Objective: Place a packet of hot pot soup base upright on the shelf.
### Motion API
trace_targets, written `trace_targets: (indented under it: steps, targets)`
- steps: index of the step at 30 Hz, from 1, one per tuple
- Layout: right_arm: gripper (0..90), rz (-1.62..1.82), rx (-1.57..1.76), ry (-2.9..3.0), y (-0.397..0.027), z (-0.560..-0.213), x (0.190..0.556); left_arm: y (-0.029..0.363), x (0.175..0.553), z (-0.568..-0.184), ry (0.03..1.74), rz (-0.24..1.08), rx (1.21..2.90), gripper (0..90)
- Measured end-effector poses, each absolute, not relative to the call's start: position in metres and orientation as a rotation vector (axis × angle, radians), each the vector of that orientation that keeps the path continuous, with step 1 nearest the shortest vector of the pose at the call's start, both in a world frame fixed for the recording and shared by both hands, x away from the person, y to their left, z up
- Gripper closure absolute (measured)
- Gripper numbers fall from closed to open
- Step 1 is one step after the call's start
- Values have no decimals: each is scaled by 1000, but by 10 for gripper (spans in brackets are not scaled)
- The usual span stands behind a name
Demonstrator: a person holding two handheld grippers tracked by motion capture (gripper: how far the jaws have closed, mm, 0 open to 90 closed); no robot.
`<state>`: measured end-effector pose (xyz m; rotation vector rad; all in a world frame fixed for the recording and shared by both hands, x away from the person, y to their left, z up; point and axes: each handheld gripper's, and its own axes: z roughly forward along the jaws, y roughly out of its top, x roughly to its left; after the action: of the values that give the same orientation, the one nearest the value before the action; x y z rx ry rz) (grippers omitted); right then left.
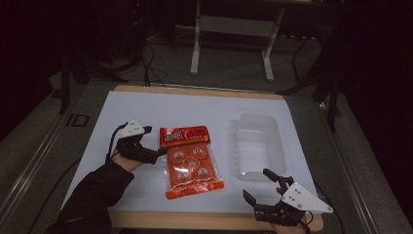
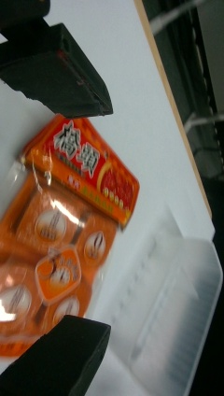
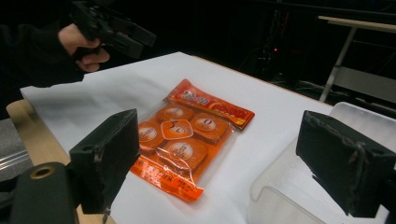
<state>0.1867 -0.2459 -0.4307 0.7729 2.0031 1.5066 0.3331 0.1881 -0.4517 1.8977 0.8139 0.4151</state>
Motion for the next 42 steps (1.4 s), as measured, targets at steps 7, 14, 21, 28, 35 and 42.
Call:
trace_targets:
  steps: [7,14,21,28,35,42]
  targets:
    - [126,1512,770,2010,-245,-430,186,192,358,-455,883,435,1887,13]
    - [127,1520,776,2018,-245,-431,187,194,379,-462,929,439,1902,29]
    - [127,1517,774,2032,-244,-433,188,190,399,-481,987,398,1953,121]
    - [128,1502,776,2059,-242,-436,190,183,418,-505,1107,360,2005,151]
    - [128,1507,777,2085,-240,-439,193,179,424,-517,1159,324,2004,276]
    - [129,1505,774,2095,-239,-440,193,176,429,-524,1195,300,2020,370]
